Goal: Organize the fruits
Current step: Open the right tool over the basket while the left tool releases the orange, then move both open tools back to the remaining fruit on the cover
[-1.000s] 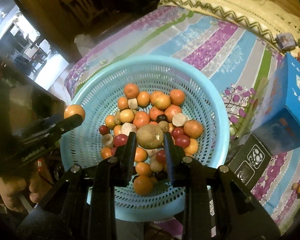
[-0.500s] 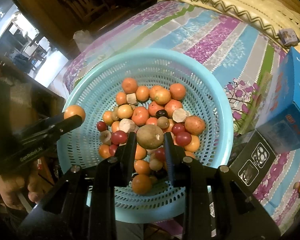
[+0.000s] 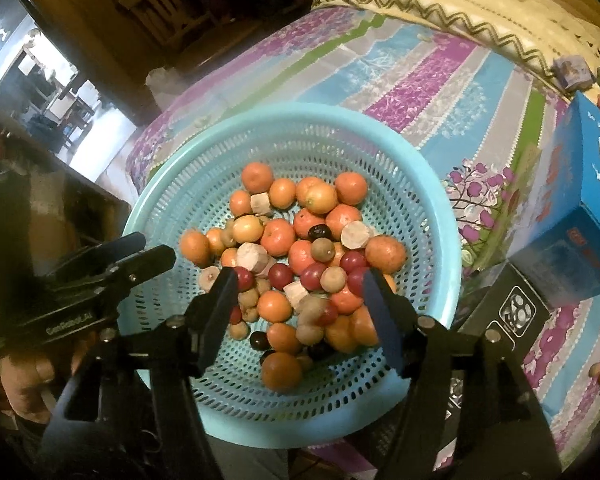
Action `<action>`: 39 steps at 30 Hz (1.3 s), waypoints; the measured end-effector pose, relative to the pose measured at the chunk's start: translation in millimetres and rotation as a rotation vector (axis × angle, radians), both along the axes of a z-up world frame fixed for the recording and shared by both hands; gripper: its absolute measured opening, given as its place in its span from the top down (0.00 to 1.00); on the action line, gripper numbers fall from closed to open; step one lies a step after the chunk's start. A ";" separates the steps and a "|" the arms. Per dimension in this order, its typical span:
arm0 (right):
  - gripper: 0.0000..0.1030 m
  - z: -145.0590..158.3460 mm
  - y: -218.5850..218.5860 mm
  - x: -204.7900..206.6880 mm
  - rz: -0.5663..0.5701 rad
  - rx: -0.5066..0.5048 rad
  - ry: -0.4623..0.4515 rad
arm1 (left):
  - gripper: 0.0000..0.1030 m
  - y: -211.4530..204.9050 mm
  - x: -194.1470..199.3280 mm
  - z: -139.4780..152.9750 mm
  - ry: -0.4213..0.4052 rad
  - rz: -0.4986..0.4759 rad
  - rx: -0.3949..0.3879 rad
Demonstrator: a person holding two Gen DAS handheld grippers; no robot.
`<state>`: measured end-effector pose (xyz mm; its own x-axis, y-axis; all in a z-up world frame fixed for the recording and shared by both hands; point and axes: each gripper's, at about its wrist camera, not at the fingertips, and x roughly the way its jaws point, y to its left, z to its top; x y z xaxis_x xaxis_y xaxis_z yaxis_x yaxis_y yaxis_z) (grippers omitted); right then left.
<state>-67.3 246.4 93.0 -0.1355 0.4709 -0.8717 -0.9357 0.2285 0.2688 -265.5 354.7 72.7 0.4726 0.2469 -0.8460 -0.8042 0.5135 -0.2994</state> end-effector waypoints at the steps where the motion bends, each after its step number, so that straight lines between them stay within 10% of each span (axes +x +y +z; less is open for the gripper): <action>1: 0.36 0.4 -0.3 0.6 0.000 0.001 0.004 | 0.33 0.4 0.4 -0.4 0.000 -0.001 -0.002; 15: 0.36 7.6 -10.4 0.3 -0.001 0.071 -0.009 | 0.33 -3.1 6.7 -5.0 -0.013 -0.005 -0.015; 25: 0.22 44.2 -95.4 -1.1 -0.187 0.281 -0.321 | 0.28 -38.6 24.1 29.1 -0.089 -0.026 0.163; 39: 0.07 61.5 -196.1 46.1 -0.487 0.255 -0.616 | 0.19 -133.1 105.8 57.9 -0.162 -0.212 0.278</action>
<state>-21.2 50.3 154.5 0.6020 0.5470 -0.5817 -0.7445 0.6478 -0.1614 -159.7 221.6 130.6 0.6597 0.3386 -0.6709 -0.6253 0.7425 -0.2400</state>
